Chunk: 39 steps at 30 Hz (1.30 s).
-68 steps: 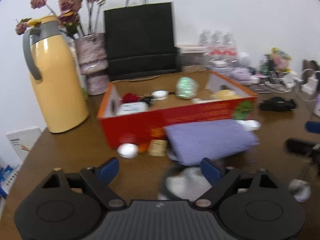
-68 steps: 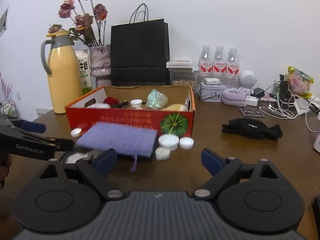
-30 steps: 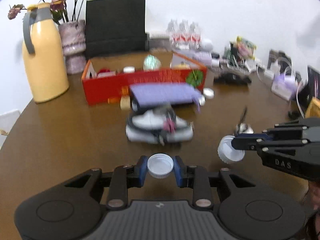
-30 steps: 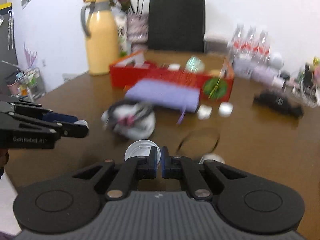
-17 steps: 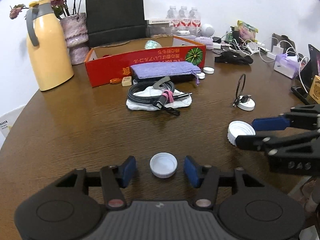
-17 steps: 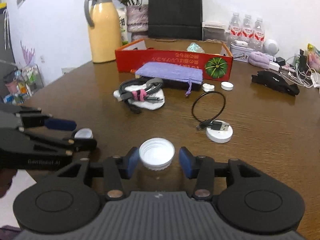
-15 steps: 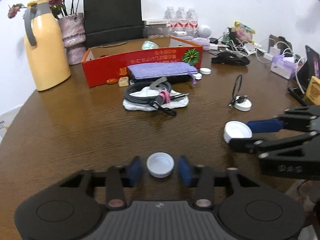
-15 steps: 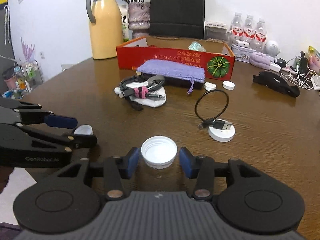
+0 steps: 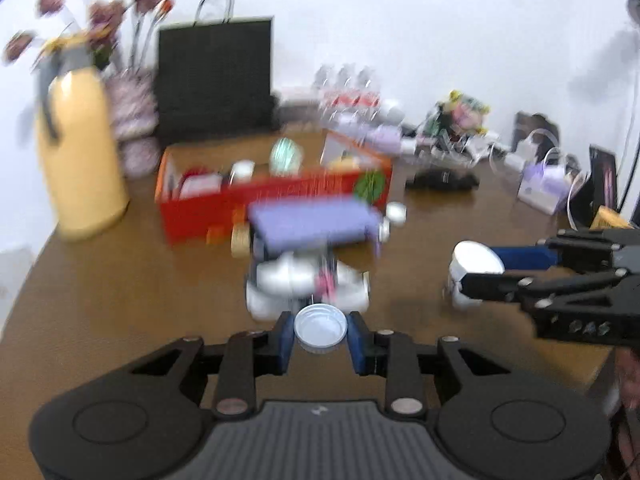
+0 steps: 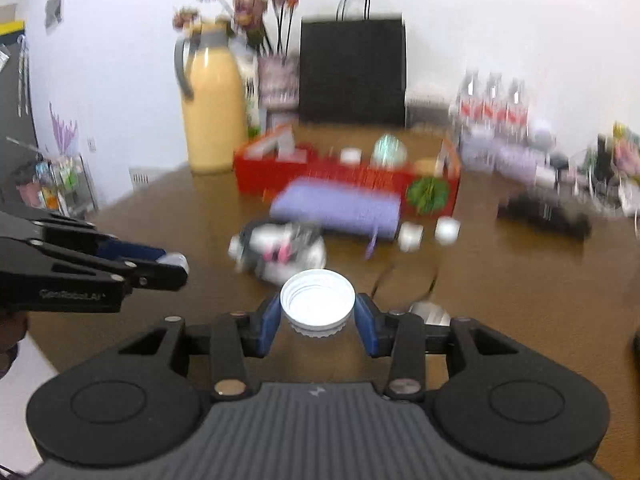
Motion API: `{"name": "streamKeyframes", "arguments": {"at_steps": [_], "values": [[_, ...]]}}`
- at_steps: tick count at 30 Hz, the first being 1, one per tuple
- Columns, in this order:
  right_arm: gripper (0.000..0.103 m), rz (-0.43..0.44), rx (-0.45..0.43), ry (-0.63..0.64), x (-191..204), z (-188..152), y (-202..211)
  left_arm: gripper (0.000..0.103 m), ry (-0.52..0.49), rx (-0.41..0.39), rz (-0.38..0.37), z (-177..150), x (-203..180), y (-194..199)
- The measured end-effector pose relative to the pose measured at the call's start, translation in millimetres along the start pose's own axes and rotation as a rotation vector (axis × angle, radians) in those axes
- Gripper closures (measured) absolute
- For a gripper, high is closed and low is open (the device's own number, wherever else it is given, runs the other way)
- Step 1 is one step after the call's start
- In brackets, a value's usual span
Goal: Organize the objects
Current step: 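Carry both white caps into the cardboard box and open both tools, then move both tools back toward the items beside the purple pouch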
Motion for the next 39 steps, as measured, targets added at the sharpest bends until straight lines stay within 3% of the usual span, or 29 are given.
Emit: {"name": "streamKeyframes", "arguments": {"at_steps": [3,5,8,9,11,14,15,17,19,21,25,27,31,33,36,39], "values": [[0.062,-0.042,-0.046,0.056,-35.5,68.7,-9.3,0.076,-0.017,-0.049,0.026,85.7,24.5,-14.8],[0.062,-0.08,-0.029,0.081,-60.5,117.9,-38.9,0.076,-0.028,-0.047,0.068,141.1,40.6,-38.3],[0.062,-0.142,0.104,0.096,-99.3,178.6,-125.1,0.076,-0.007,-0.004,0.178,218.8,67.4,-112.4],[0.062,-0.151,0.17,0.1,-108.9,190.0,-158.1,0.076,0.026,0.036,0.167,238.0,75.9,-147.7],[0.062,-0.178,0.267,0.051,-130.2,209.5,-220.1,0.076,0.068,0.159,0.126,262.1,90.1,-216.2],[0.061,-0.253,0.365,0.053,-143.4,227.3,-291.5,0.076,0.127,0.264,0.212,285.6,113.2,-287.1],[0.061,-0.256,0.391,0.019,-150.0,231.5,-309.8,0.076,0.136,0.274,0.235,291.1,117.8,-301.0],[0.058,-0.212,0.397,-0.05,-158.6,233.2,-325.8,0.076,0.131,0.272,0.184,299.0,114.8,-312.0],[0.049,-0.168,0.372,-0.089,-160.5,233.8,-331.0,0.059,0.141,0.252,0.138,305.5,114.2,-315.4],[0.046,-0.146,0.34,-0.104,-159.8,233.0,-327.4,0.049,0.157,0.272,0.159,304.3,119.3,-316.1],[0.04,-0.124,0.288,-0.14,-163.5,241.0,-297.3,0.049,0.17,0.271,0.155,298.7,125.4,-289.2],[0.022,-0.143,0.242,-0.124,-159.8,247.2,-264.6,0.049,0.16,0.247,0.177,296.4,124.6,-260.2],[0.02,-0.16,0.167,-0.062,-155.6,249.0,-192.8,0.043,0.118,0.163,0.203,286.4,109.1,-173.1],[0.012,-0.141,0.136,-0.044,-145.8,240.5,-154.2,0.037,0.093,0.108,0.183,276.6,95.0,-125.0],[0.003,-0.092,0.069,-0.027,-120.3,221.2,-93.1,0.025,0.077,-0.02,0.191,250.2,75.4,-46.5],[0.002,-0.029,-0.002,-0.058,-97.0,196.4,-36.5,0.023,0.083,-0.093,0.158,214.2,57.9,12.0]]}}
Point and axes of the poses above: each gripper's, at about its wrist camera, not at the fingertips, and y roughly against the way its jaws point, x to its left, z to its top, the point moved 8 cm from there along -y, roughly the way its jaws point, and after that the axes turned 13 degrees about x, right-handed, at the moved point
